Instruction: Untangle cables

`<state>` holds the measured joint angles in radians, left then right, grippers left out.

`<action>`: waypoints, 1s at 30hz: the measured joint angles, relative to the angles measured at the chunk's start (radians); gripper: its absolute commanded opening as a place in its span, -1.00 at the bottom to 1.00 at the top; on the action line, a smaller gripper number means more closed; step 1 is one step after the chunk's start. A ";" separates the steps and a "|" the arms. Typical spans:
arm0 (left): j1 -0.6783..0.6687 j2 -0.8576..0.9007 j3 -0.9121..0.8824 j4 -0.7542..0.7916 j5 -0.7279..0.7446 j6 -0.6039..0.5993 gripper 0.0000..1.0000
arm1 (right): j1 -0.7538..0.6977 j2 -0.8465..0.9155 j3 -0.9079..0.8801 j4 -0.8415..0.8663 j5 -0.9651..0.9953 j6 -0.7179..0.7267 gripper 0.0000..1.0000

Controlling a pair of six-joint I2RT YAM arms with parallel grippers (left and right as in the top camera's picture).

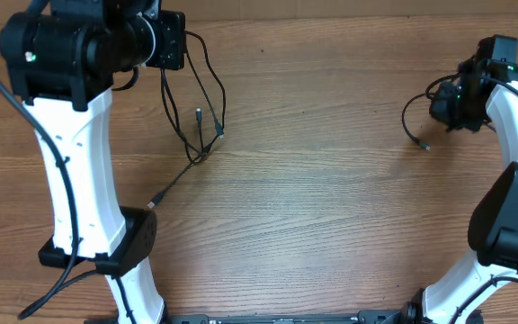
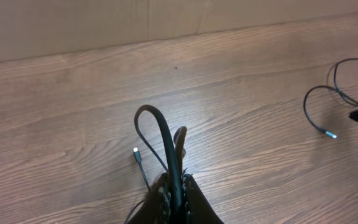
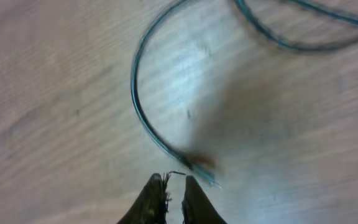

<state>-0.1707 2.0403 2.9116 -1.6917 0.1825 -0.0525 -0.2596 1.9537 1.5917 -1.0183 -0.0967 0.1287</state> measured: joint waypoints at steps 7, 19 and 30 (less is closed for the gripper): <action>0.000 0.039 -0.001 0.000 0.000 0.000 -0.90 | 0.000 -0.001 0.000 -0.122 0.001 -0.032 -0.85; 0.000 0.044 -0.002 0.000 0.000 0.000 -0.90 | 0.000 -0.001 0.000 -0.154 0.008 -0.119 -0.51; 0.000 0.044 -0.002 0.000 0.000 0.000 -0.89 | 0.000 -0.001 -0.031 -0.120 -0.052 -0.293 -0.10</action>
<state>-0.1707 2.0846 2.9101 -1.6917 0.1822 -0.0525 -0.2592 1.9530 1.5608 -1.1385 -0.1490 -0.1646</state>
